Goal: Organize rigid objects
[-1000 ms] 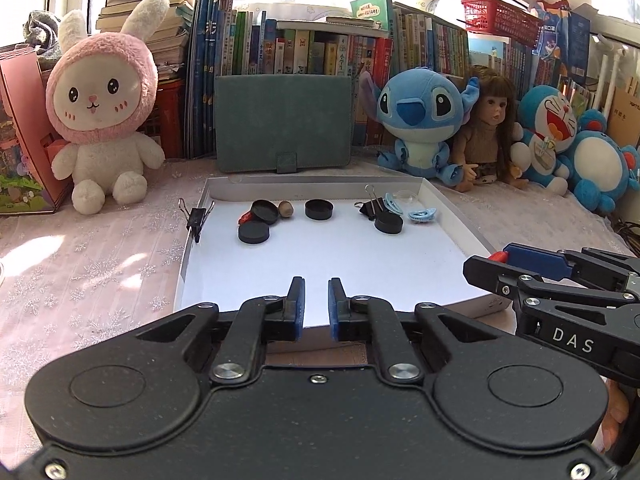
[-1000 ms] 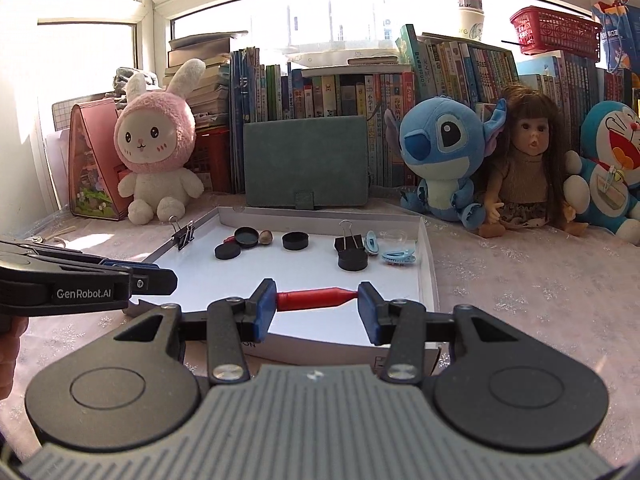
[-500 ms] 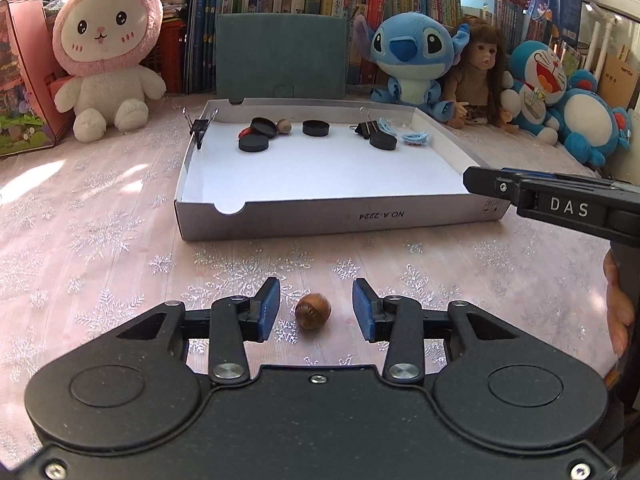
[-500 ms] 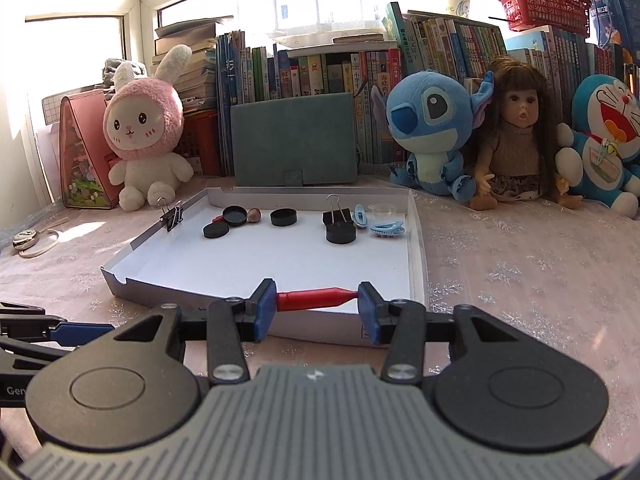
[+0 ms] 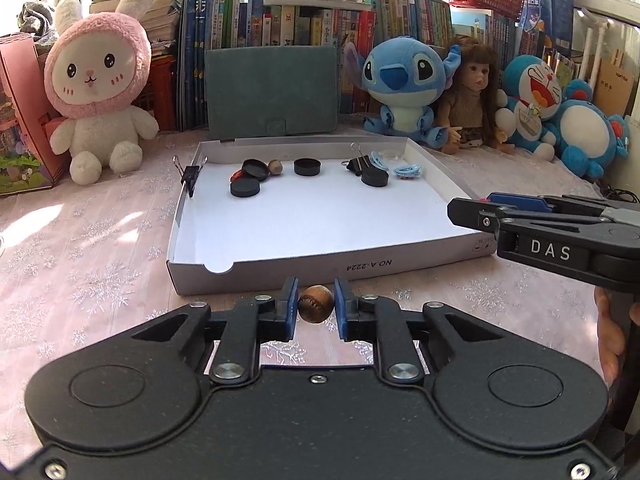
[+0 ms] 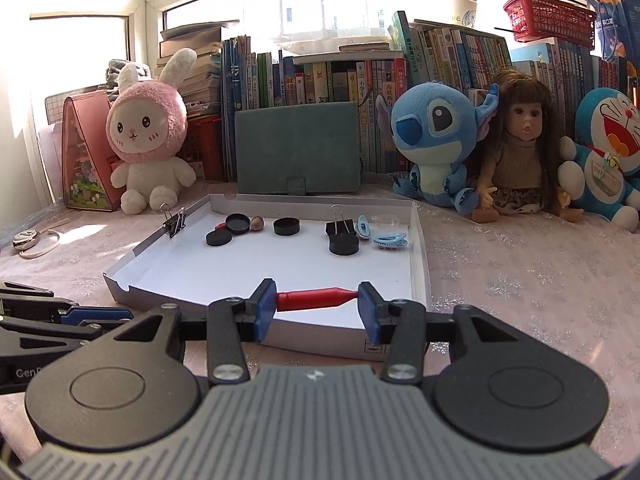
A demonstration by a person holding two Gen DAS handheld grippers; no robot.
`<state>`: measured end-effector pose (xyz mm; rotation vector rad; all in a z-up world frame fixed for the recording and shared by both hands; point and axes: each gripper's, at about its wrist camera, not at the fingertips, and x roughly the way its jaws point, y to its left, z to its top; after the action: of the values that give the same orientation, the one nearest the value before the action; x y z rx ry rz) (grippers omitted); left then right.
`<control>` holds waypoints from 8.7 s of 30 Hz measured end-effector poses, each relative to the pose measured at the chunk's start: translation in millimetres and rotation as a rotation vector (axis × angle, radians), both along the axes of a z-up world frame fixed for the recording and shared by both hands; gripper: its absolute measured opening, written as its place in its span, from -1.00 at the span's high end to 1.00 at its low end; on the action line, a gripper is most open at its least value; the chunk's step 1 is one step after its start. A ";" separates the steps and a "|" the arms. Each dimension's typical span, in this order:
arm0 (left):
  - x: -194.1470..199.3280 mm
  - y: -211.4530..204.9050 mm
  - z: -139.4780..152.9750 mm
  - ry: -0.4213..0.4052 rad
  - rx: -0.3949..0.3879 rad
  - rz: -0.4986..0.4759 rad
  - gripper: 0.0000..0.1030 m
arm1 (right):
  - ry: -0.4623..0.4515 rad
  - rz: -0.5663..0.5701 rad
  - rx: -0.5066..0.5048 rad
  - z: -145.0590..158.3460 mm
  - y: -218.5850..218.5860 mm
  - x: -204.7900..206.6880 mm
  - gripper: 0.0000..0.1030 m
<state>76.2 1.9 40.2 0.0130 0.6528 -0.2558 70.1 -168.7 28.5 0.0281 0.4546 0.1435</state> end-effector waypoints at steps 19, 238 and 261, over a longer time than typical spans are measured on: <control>89.5 -14.4 17.7 -0.046 0.003 0.098 0.66 | 0.020 -0.075 0.025 17.2 -6.8 52.3 0.02; 64.4 -1.7 -54.7 0.045 0.079 0.210 -1.00 | 0.212 -0.117 -0.059 -53.0 10.2 38.5 -1.00; 64.5 -1.5 -54.6 0.045 0.080 0.210 -1.00 | 0.211 -0.117 -0.059 -53.0 10.2 38.4 -1.00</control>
<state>140.7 0.4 -14.4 0.0152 0.7028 -0.0274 108.5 -158.5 -24.5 0.0118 0.6665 0.0114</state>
